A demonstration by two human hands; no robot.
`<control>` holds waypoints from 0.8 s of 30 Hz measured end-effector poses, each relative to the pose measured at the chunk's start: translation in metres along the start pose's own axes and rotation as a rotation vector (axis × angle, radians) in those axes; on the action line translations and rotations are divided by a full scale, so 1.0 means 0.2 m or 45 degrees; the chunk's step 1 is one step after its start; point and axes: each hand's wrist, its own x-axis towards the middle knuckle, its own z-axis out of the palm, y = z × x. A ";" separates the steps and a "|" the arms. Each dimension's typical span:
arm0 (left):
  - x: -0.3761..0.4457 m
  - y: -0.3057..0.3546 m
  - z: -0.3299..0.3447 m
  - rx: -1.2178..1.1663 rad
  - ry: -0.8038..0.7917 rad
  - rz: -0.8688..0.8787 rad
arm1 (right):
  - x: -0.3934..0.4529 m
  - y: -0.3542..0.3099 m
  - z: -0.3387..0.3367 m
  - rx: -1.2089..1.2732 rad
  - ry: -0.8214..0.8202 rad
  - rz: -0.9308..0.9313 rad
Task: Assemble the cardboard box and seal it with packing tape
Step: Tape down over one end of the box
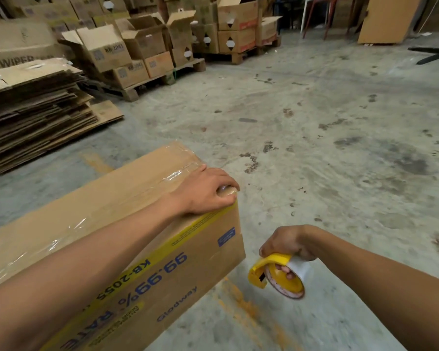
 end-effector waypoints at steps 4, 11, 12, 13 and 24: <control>0.04 0.09 0.03 -0.062 0.169 -0.149 | 0.02 0.04 0.03 -0.020 -0.059 0.041; 0.03 0.23 0.17 -0.075 0.169 -0.324 | 0.01 0.14 0.07 0.000 -0.089 0.081; 0.04 0.26 0.18 -0.064 0.136 -0.348 | 0.01 0.15 0.07 0.004 -0.087 0.086; 0.05 0.27 0.19 -0.051 0.099 -0.358 | 0.00 0.16 0.07 0.019 -0.079 0.090; 0.09 -0.14 0.16 -0.119 0.083 -0.402 | 0.08 0.32 0.05 0.046 -0.127 0.092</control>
